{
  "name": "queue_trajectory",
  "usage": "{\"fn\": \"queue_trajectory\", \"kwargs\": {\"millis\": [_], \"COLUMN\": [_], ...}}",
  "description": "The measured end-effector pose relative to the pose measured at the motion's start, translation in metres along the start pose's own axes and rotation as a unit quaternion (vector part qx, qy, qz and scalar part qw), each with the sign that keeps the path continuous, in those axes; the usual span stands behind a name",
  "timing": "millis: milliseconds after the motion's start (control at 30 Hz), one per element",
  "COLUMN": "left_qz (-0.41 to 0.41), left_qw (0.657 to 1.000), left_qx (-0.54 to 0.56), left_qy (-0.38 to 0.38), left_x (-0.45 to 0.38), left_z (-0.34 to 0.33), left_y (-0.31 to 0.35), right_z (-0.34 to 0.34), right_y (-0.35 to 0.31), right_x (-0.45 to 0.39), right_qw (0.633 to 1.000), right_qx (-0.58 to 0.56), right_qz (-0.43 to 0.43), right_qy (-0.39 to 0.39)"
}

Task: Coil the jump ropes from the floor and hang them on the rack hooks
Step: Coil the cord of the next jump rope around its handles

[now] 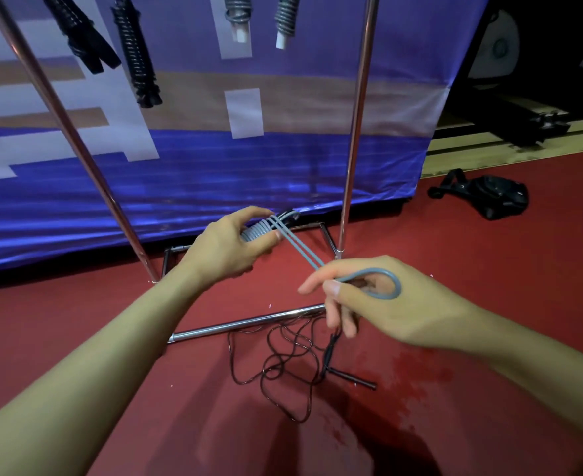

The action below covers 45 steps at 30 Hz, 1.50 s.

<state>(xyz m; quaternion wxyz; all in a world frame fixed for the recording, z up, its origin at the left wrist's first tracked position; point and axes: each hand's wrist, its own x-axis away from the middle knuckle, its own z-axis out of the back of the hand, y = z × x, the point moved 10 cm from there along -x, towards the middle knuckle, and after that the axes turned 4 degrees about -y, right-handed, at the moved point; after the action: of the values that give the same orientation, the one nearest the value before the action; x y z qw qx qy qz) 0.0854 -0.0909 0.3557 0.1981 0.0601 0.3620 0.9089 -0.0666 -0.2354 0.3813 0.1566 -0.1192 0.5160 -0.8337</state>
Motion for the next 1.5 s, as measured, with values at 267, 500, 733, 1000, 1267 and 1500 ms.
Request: {"fn": "queue_trajectory", "kwargs": {"millis": [267, 500, 733, 1000, 1267, 1500], "left_qz": [-0.009, 0.049, 0.09, 0.046, -0.094, -0.084], "left_qw": [0.998, 0.976, 0.921, 0.936, 0.925, 0.909], "left_qx": [0.057, 0.212, 0.368, 0.342, 0.245, 0.156], "left_qy": [0.03, 0.002, -0.088, -0.064, -0.276, -0.376], "left_x": [0.001, 0.008, 0.017, 0.021, 0.055, 0.069], "left_z": [0.008, 0.019, 0.008, 0.021, -0.018, -0.05], "left_y": [0.006, -0.003, 0.007, 0.017, 0.073, 0.084], "right_z": [-0.003, 0.02, 0.015, 0.023, 0.055, 0.103], "right_y": [-0.014, 0.004, 0.037, 0.07, 0.099, 0.049], "right_x": [0.015, 0.013, 0.008, -0.001, -0.022, -0.033], "right_qw": [0.984, 0.995, 0.999, 0.995, 0.984, 0.902], "right_qx": [0.159, 0.079, -0.017, -0.095, 0.174, 0.377], "right_qz": [0.066, 0.055, 0.025, -0.011, -0.019, 0.045], "right_qy": [-0.054, 0.038, -0.033, 0.024, 0.039, 0.205]}}
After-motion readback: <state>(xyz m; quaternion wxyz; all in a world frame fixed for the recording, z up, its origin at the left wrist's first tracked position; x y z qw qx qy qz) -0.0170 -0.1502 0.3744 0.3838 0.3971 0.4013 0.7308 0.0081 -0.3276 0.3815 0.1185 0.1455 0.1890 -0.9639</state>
